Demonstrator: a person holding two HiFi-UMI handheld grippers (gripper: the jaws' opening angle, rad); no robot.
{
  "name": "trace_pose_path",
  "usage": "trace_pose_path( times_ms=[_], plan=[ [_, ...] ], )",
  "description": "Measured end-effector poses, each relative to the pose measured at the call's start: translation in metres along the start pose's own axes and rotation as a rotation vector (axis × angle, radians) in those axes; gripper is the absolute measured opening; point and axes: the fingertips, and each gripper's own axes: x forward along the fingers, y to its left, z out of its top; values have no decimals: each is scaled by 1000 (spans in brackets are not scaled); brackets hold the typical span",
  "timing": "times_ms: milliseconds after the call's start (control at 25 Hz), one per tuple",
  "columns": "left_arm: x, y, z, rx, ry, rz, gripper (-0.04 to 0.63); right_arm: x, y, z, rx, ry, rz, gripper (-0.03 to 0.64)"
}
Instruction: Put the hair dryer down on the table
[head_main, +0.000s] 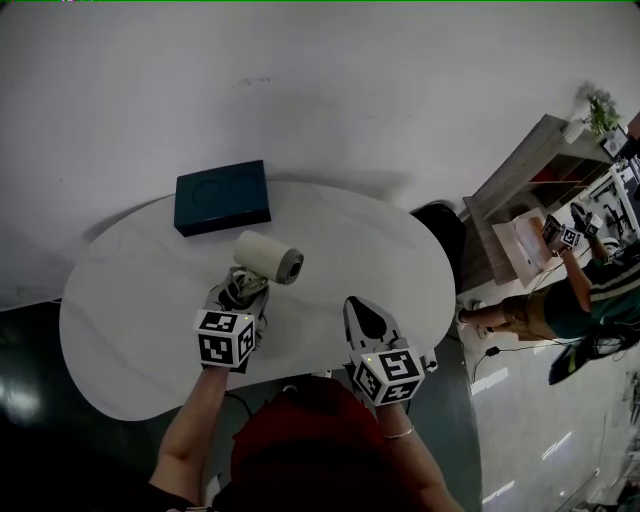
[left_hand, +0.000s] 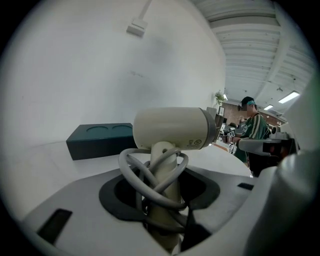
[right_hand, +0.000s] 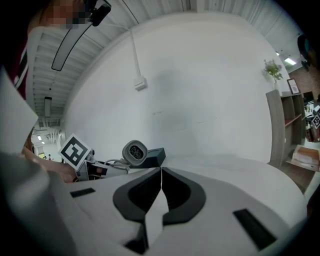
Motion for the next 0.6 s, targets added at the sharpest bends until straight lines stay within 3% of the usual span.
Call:
trace_pose_path(
  times_ms=[600],
  plan=[
    [71,-27,14,282,132,-145,212,20,-35,-5,40,39,-21,15]
  ],
)
